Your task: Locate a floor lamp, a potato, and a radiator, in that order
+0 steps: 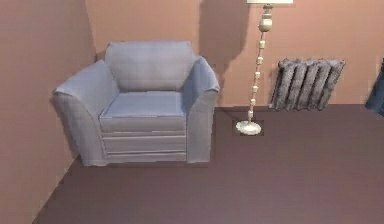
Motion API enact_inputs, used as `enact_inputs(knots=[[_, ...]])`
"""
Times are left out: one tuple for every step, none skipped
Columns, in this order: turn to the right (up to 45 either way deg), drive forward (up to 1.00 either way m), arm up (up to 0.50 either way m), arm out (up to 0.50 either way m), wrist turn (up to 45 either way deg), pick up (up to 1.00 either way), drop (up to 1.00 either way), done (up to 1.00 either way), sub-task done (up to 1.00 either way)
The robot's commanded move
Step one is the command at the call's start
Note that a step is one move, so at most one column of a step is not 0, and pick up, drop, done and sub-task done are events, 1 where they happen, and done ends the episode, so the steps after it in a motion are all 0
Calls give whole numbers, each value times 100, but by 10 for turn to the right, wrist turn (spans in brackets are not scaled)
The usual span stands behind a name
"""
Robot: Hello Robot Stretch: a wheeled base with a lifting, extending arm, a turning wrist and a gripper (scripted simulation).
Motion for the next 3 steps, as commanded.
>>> enact_inputs(knots=[[300, 0, 0, 0, 0, 0, 0, 0, 0], [0, 100, 0, 0, 0, 0, 0, 0, 0], [60, 0, 0, 0, 0, 0, 0, 0, 0]])
